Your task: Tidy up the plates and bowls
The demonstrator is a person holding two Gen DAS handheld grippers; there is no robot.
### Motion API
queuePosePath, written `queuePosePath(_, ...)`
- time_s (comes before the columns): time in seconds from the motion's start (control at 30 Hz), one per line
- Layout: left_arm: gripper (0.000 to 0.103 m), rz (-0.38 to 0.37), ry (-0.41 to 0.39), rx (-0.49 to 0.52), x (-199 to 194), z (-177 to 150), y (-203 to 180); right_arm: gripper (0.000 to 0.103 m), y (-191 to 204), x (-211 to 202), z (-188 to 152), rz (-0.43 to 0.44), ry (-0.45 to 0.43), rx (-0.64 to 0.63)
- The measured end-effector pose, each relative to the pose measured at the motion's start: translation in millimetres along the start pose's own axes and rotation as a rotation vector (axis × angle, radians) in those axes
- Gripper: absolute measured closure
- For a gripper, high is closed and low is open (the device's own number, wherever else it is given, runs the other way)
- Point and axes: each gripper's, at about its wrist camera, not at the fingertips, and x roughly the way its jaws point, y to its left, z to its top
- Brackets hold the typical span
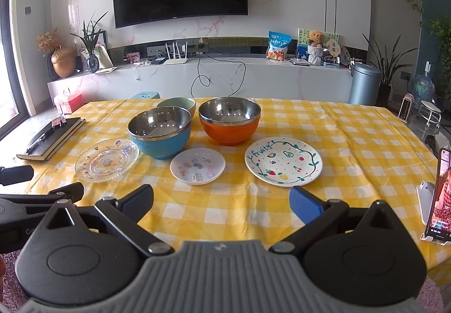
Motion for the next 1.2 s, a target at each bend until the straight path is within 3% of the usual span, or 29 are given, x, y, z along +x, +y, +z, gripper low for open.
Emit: queuePosePath(1.2, 0.009, -0.01, 0.011, 0.001, 0.9, -4.1, -2.3, 0.002, 1.7, -0.5, -1.7, 0.002, 0.001, -0.006)
